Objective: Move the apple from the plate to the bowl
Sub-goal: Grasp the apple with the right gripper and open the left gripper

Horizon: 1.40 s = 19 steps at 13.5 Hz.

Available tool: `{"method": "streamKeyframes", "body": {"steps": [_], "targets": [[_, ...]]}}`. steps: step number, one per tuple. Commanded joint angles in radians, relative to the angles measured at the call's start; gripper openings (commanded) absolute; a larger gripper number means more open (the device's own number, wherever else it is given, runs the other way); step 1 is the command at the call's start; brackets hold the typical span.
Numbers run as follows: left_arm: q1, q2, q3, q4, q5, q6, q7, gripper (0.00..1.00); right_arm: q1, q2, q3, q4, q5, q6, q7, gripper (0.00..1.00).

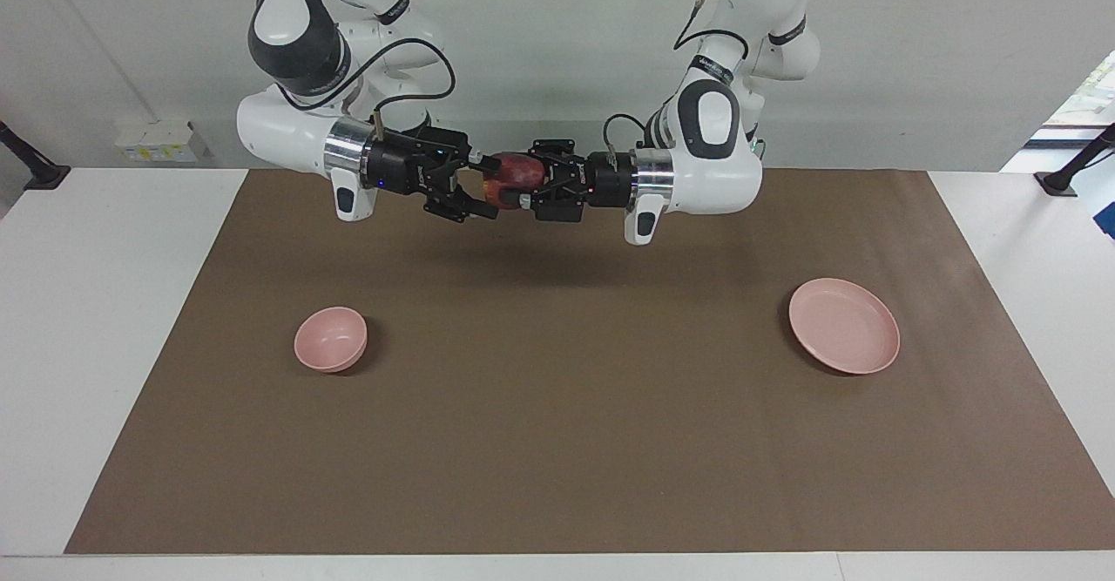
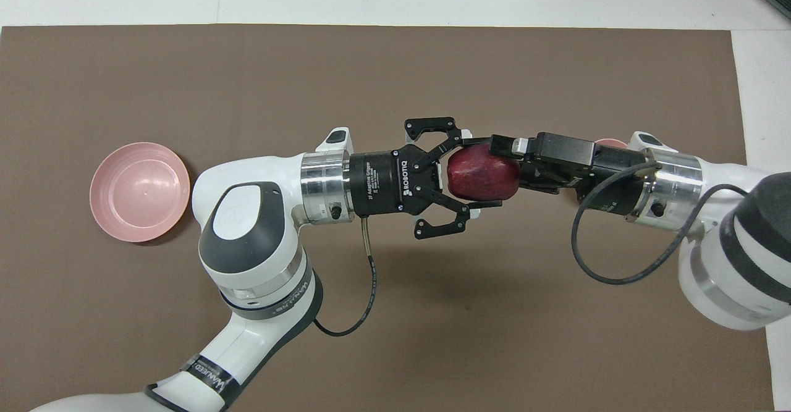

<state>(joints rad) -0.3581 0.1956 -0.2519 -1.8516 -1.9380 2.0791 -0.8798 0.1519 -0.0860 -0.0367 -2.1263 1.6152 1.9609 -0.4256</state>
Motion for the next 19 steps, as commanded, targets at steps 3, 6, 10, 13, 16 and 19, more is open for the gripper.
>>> {"method": "streamKeyframes", "body": {"steps": [3, 6, 10, 13, 16, 19], "targets": [[-0.005, -0.012, -0.029, -0.004, -0.025, 0.064, -0.010, 0.00, -0.009, -0.023, 0.001, -0.023, -0.023, -0.010, 0.026, 0.00], [-0.005, -0.012, -0.029, -0.001, -0.024, 0.065, -0.010, 0.00, -0.015, -0.003, -0.002, 0.002, -0.103, -0.007, 0.045, 0.00], [-0.005, -0.012, -0.029, 0.000, -0.024, 0.067, -0.008, 0.00, -0.074, 0.018, -0.002, 0.026, -0.220, -0.028, 0.047, 0.00], [-0.004, -0.013, -0.029, 0.005, -0.019, 0.069, -0.010, 0.99, -0.113, 0.025, -0.002, 0.035, -0.316, -0.049, 0.045, 0.00], [0.001, -0.012, -0.032, 0.003, -0.019, 0.070, -0.010, 1.00, -0.140, 0.032, -0.003, 0.039, -0.392, -0.066, 0.036, 0.00], [0.008, -0.013, -0.027, 0.000, -0.013, 0.072, -0.011, 1.00, -0.184, 0.074, -0.003, 0.098, -0.639, -0.066, 0.033, 0.00]]}}
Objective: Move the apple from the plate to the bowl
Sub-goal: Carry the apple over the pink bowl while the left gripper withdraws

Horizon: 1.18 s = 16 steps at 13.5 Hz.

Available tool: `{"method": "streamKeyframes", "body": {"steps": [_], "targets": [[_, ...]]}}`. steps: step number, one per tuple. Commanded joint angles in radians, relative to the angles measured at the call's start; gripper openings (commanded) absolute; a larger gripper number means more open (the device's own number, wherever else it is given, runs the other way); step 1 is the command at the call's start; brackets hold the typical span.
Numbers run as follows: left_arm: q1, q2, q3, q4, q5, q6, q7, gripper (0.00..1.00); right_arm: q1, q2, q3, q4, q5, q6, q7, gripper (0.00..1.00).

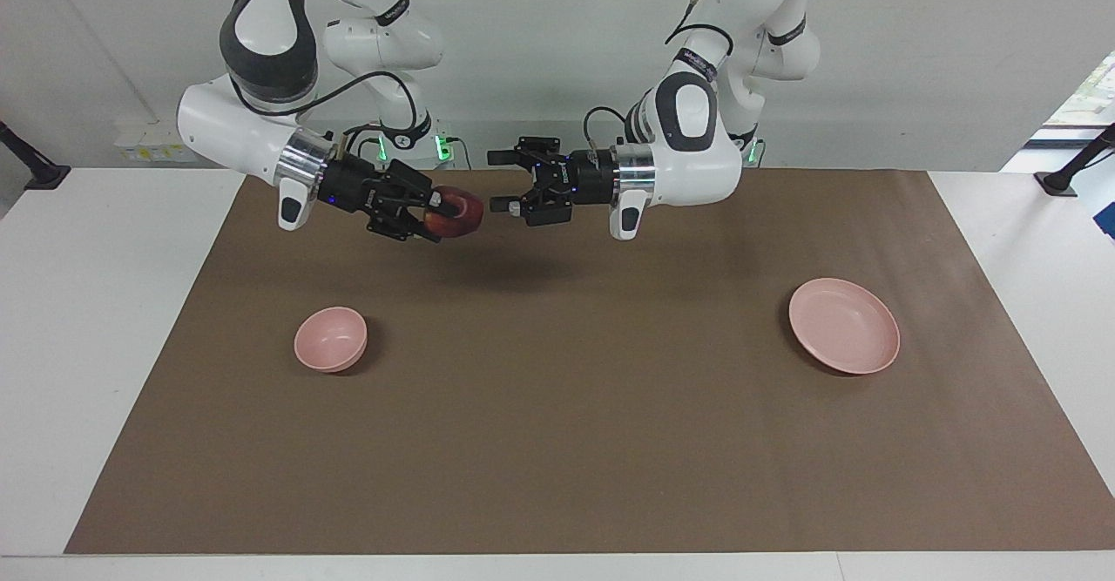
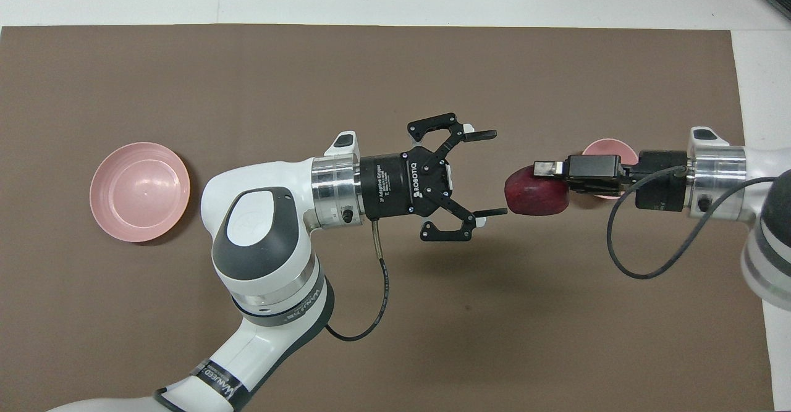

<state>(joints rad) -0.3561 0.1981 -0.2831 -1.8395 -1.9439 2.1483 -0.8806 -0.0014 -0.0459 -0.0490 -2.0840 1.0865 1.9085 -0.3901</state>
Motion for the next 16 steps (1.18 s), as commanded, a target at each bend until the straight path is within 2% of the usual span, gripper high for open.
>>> {"method": "streamKeyframes", "body": {"steps": [1, 3, 6, 7, 11, 13, 16], "targets": [[0.006, -0.016, 0.007, -0.014, -0.001, 0.005, -0.012, 1.00, -0.043, 0.049, 0.008, 0.079, -0.178, -0.014, -0.003, 0.00], [0.009, -0.016, 0.012, -0.018, 0.026, 0.018, -0.015, 1.00, -0.058, 0.086, 0.008, 0.129, -0.346, -0.005, -0.001, 0.00], [0.051, -0.008, 0.012, -0.018, 0.182, -0.001, -0.014, 1.00, -0.069, 0.133, 0.006, 0.191, -0.616, 0.061, 0.010, 0.00], [0.068, -0.005, 0.012, -0.018, 0.247, -0.005, -0.011, 1.00, -0.069, 0.139, 0.006, 0.189, -0.681, 0.104, 0.010, 0.00], [0.124, 0.014, 0.012, -0.014, 0.500, -0.033, 0.005, 1.00, -0.048, 0.247, 0.008, 0.231, -0.969, 0.314, 0.020, 0.00], [0.176, 0.015, 0.013, -0.006, 0.679, -0.100, 0.015, 1.00, -0.046, 0.270, 0.008, 0.249, -1.055, 0.331, 0.031, 0.00], [0.250, 0.014, 0.013, 0.014, 0.920, -0.186, 0.060, 1.00, -0.009, 0.285, 0.009, 0.248, -1.097, 0.334, 0.115, 0.00]]}}
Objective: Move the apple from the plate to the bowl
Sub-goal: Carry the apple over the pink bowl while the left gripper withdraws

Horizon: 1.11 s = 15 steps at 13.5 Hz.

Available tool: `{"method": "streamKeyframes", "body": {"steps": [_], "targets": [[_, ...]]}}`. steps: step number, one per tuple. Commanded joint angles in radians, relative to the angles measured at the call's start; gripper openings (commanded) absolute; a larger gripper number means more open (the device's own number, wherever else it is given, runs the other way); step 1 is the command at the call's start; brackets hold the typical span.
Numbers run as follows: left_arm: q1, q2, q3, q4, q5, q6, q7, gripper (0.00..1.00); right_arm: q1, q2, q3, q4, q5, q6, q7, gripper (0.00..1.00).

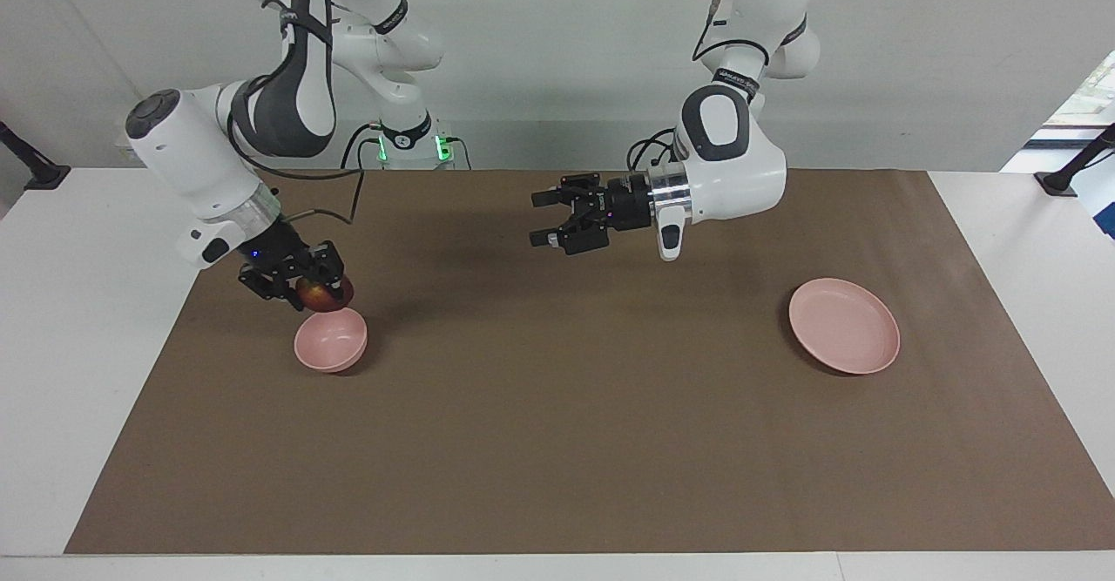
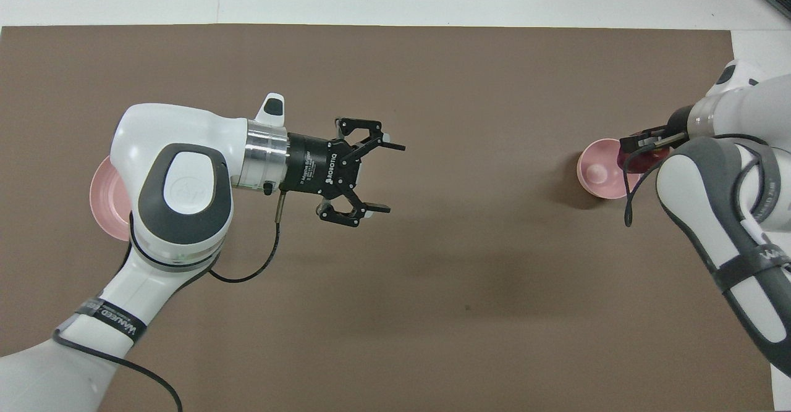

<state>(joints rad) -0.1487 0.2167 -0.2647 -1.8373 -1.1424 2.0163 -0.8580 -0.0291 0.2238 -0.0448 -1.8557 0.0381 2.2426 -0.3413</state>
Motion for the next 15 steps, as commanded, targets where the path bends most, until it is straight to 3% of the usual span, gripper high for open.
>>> {"method": "streamKeyframes", "body": {"steps": [1, 5, 8, 10, 12, 15], "targets": [[0.060, -0.005, -0.005, 0.026, 0.215, -0.083, 0.075, 1.00, 0.027, 0.031, 0.005, 0.020, -0.055, 0.005, 0.091, 0.00], [0.093, -0.016, -0.005, 0.040, 0.562, -0.126, 0.236, 1.00, 0.040, 0.074, 0.005, 0.007, -0.053, 0.057, 0.122, 0.00], [0.124, -0.026, -0.002, 0.047, 0.731, -0.169, 0.399, 1.00, 0.037, 0.077, 0.003, -0.002, -0.055, 0.058, 0.119, 0.00], [0.139, -0.051, 0.005, 0.075, 0.905, -0.232, 0.473, 1.00, 0.035, 0.080, 0.003, -0.014, -0.053, 0.061, 0.119, 0.00], [0.141, -0.086, 0.076, 0.081, 0.977, -0.274, 0.638, 1.00, 0.034, 0.088, 0.003, -0.014, -0.055, 0.061, 0.120, 0.00], [0.126, -0.121, 0.165, 0.087, 1.061, -0.304, 0.833, 1.00, 0.026, 0.103, 0.003, -0.014, -0.053, 0.064, 0.122, 0.18]]}}
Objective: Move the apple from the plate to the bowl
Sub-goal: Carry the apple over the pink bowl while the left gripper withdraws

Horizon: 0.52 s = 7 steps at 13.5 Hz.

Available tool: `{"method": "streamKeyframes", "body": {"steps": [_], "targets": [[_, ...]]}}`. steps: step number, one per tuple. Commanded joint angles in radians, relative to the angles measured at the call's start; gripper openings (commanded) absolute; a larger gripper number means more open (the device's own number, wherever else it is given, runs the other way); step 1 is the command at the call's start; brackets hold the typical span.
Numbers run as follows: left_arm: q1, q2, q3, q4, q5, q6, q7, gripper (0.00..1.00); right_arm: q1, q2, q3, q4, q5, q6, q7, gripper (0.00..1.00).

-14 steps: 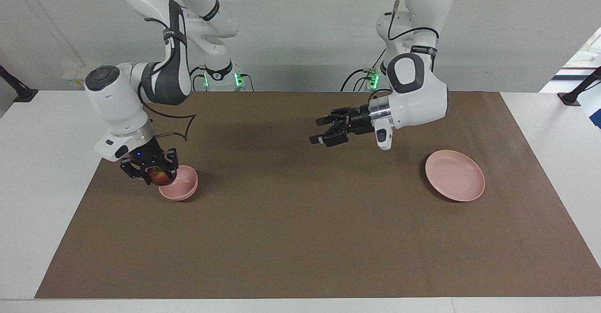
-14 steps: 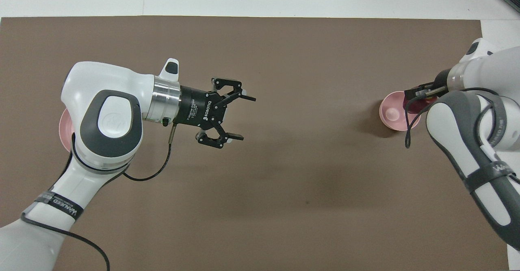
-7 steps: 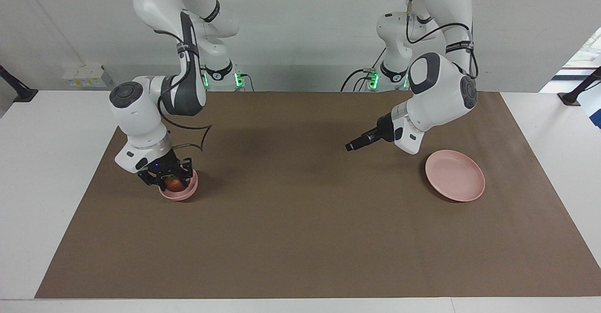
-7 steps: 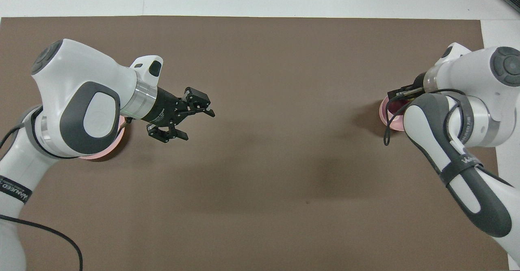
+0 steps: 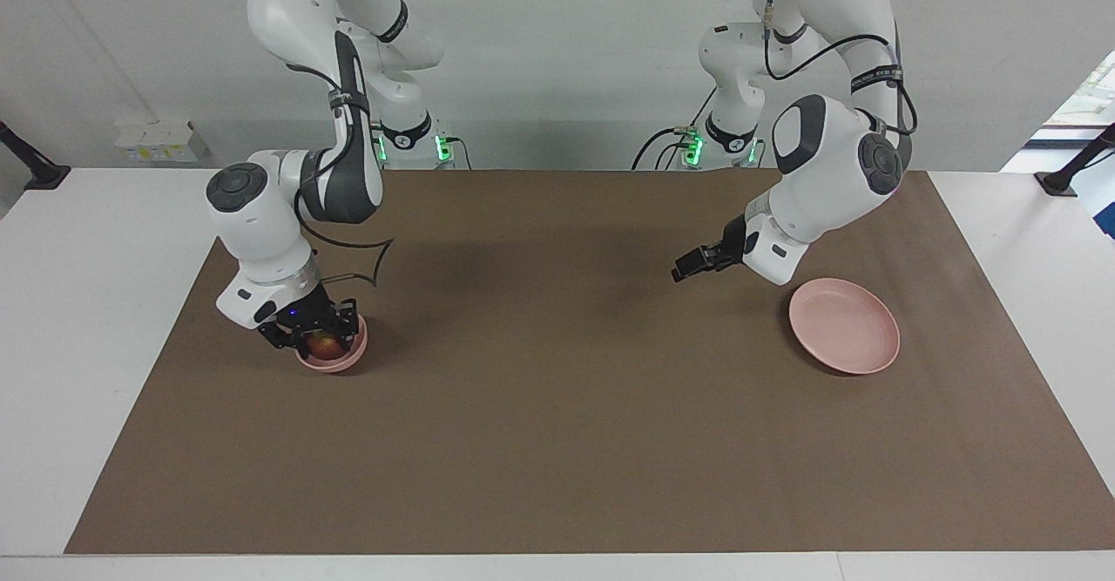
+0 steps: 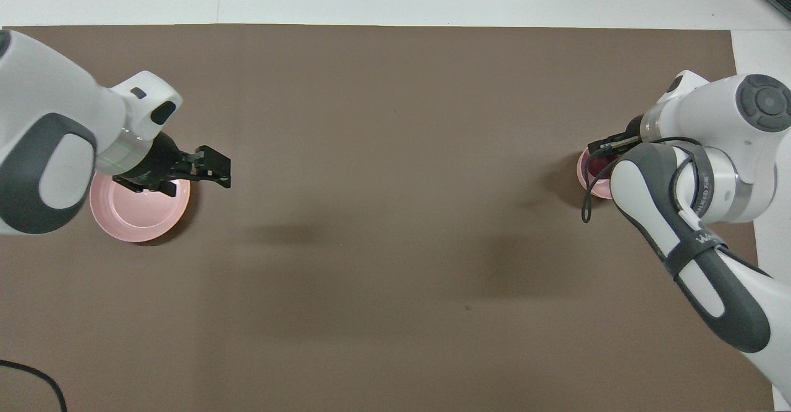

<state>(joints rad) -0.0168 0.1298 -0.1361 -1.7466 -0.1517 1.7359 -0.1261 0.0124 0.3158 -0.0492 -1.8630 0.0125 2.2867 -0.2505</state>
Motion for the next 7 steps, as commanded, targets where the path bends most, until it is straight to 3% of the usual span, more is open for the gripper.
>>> {"method": "streamKeyframes", "body": {"steps": [1, 2, 5, 7], "targets": [[-0.005, -0.042, 0.039, 0.007, 0.116, -0.024, 0.144, 1.00, -0.019, 0.016, 0.008, -0.007, -0.028, 0.019, 0.031, 0.30], [-0.008, -0.044, 0.062, 0.030, 0.148, -0.027, 0.195, 1.00, -0.017, 0.016, 0.008, -0.007, -0.028, 0.019, 0.033, 0.51], [-0.077, -0.042, 0.163, 0.110, 0.170, -0.081, 0.299, 1.00, -0.017, 0.016, 0.009, -0.007, -0.028, 0.019, 0.033, 1.00], [-0.106, -0.041, 0.205, 0.182, 0.164, -0.137, 0.298, 1.00, -0.014, 0.016, 0.009, 0.001, -0.026, 0.016, 0.033, 1.00]]}}
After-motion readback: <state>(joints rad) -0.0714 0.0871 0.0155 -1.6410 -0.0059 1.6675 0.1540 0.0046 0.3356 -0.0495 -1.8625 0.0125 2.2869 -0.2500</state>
